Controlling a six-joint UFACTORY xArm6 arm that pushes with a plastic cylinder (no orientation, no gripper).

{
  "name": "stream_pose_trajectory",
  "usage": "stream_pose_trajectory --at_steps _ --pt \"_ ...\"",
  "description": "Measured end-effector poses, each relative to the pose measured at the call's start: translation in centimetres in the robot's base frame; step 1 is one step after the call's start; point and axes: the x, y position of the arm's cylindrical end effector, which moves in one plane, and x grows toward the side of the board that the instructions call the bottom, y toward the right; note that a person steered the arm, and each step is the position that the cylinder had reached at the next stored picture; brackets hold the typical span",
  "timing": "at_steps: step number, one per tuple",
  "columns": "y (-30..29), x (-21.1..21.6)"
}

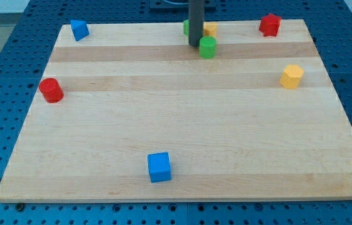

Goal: Move the green circle towards the yellow hexagon

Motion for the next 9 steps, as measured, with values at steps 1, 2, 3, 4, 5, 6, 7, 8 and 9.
stream_pose_trajectory --at_steps 1,2,3,4,5,6,7,8,9 --pt "1.1 0.8" --pt "2.1 2.9" --pt "3.8 4.9" --pt "4.8 7.6" --pt "6.0 10.6" --pt "6.4 11.3" --pt "6.4 8.1" --pt "6.7 6.6" --pt "10.5 6.6"
